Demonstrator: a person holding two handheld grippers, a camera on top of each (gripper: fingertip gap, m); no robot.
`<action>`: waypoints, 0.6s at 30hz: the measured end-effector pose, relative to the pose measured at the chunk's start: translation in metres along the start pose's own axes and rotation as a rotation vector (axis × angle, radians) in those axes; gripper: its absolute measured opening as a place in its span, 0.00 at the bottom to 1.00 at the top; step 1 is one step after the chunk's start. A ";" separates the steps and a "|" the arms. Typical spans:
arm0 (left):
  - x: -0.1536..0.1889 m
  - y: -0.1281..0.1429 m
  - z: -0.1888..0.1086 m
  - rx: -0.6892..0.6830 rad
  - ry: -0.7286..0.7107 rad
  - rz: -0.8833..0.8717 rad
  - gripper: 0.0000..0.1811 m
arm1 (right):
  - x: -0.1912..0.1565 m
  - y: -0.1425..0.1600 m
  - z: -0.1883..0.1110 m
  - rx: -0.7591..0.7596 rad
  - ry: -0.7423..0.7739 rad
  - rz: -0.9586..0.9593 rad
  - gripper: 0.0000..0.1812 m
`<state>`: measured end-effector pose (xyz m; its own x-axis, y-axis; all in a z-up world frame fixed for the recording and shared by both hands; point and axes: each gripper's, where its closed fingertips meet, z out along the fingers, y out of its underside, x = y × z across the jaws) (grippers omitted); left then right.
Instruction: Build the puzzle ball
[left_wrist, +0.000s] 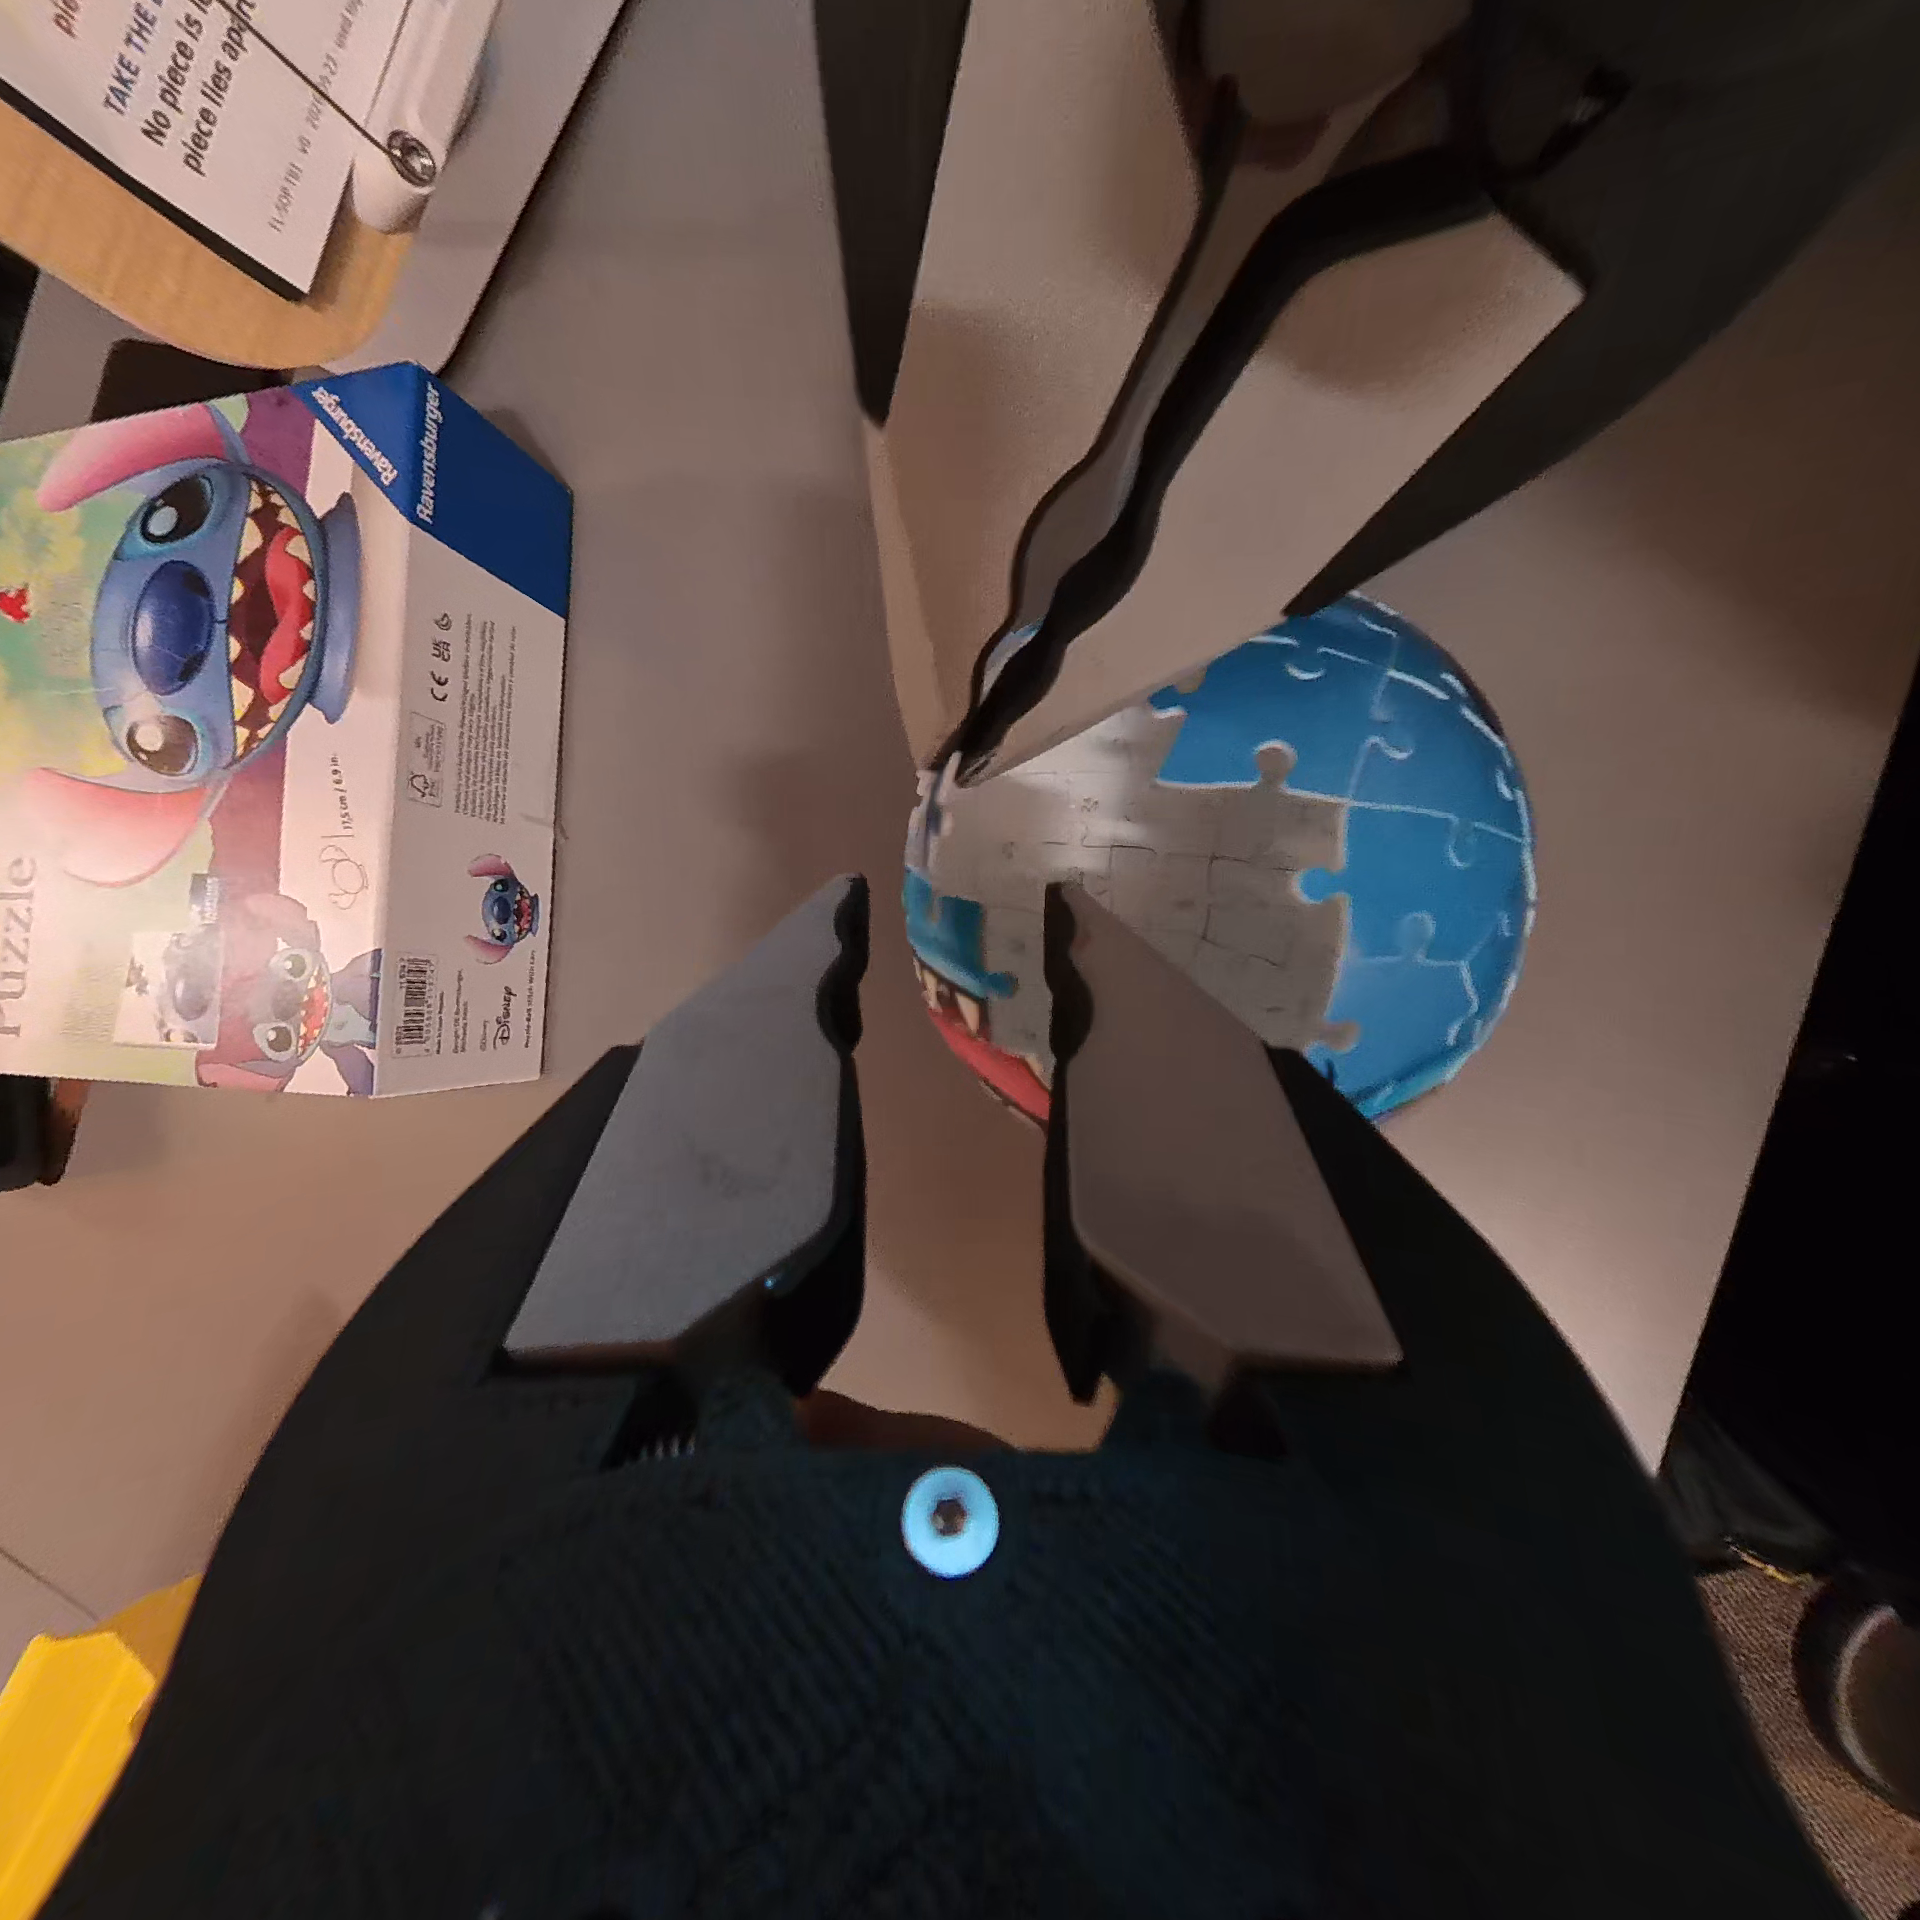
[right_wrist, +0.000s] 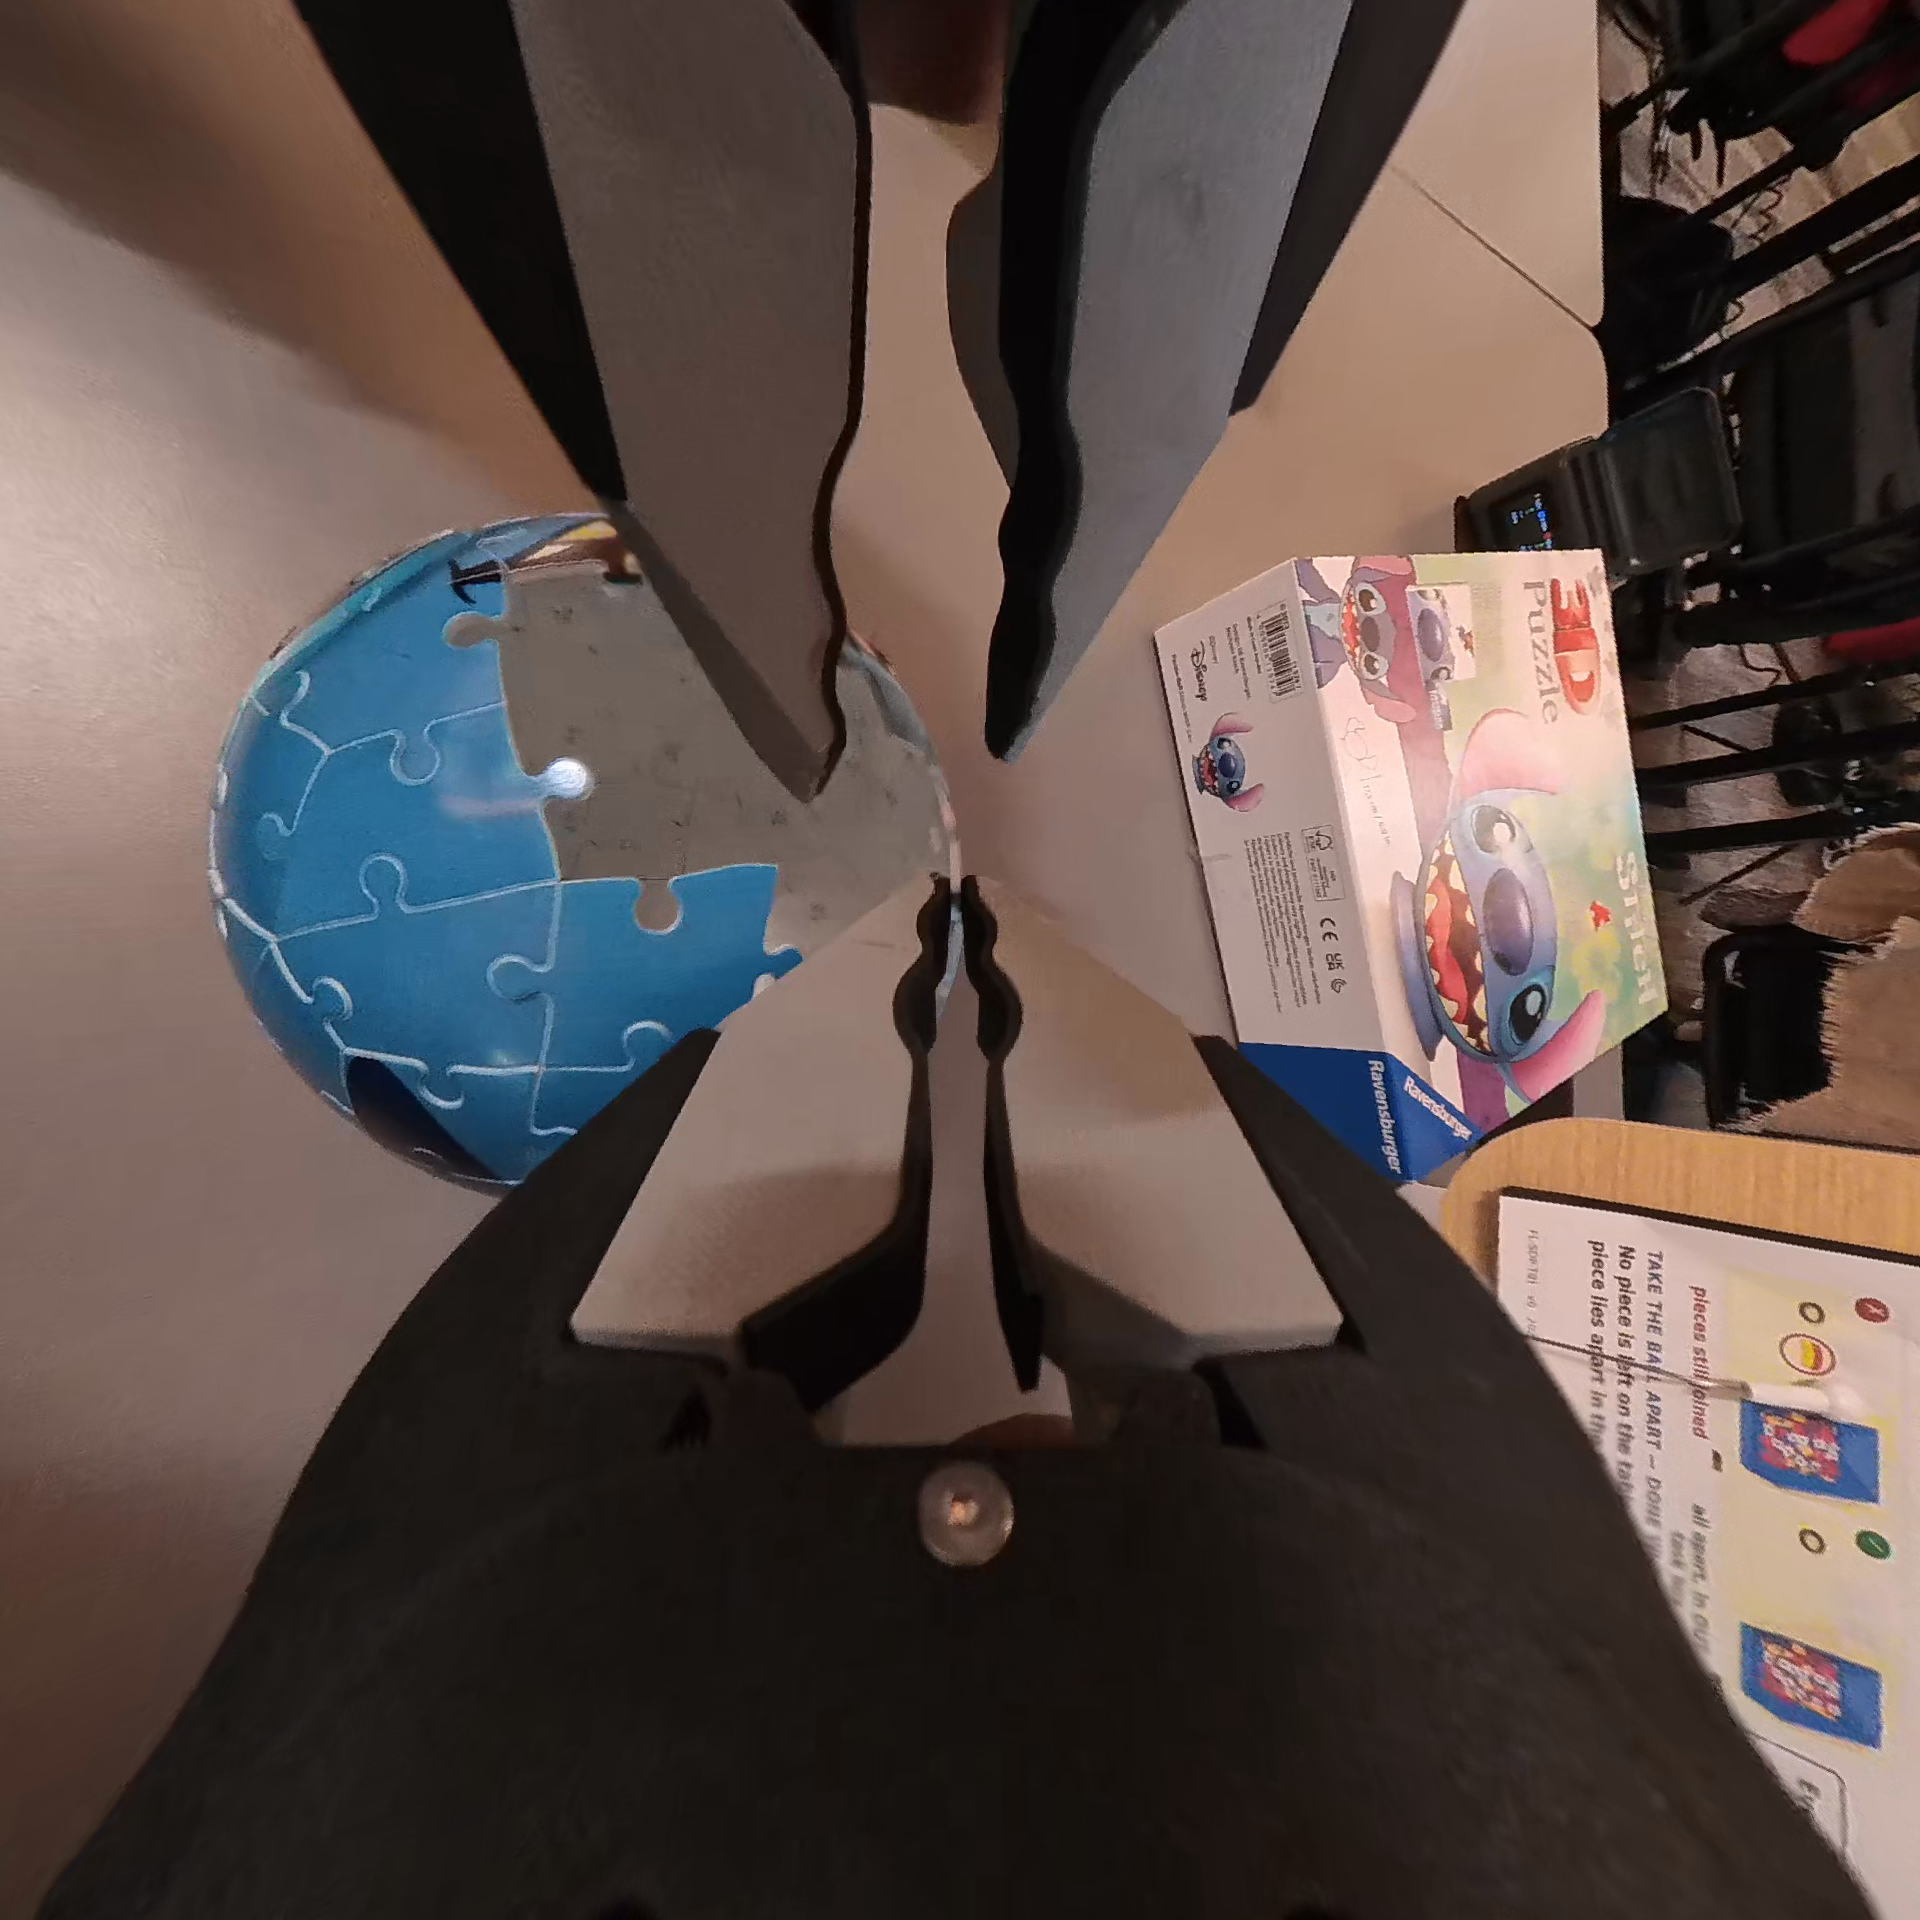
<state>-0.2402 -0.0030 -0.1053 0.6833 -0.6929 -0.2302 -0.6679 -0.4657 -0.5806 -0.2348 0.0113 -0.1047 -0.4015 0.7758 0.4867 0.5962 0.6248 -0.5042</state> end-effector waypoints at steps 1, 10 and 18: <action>-0.002 0.001 -0.001 0.004 0.004 -0.008 0.18 | 0.000 -0.001 -0.001 0.008 -0.011 0.006 0.00; -0.010 -0.001 -0.006 0.021 0.005 -0.018 0.16 | -0.001 0.002 0.006 -0.016 -0.029 0.033 0.00; -0.006 -0.001 0.003 -0.021 0.025 0.008 0.16 | 0.003 0.004 0.006 -0.045 0.017 0.028 0.00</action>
<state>-0.2428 0.0034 -0.1055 0.6703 -0.7102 -0.2149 -0.6797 -0.4714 -0.5620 -0.2376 0.0166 -0.1101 -0.3721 0.7913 0.4852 0.6381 0.5977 -0.4854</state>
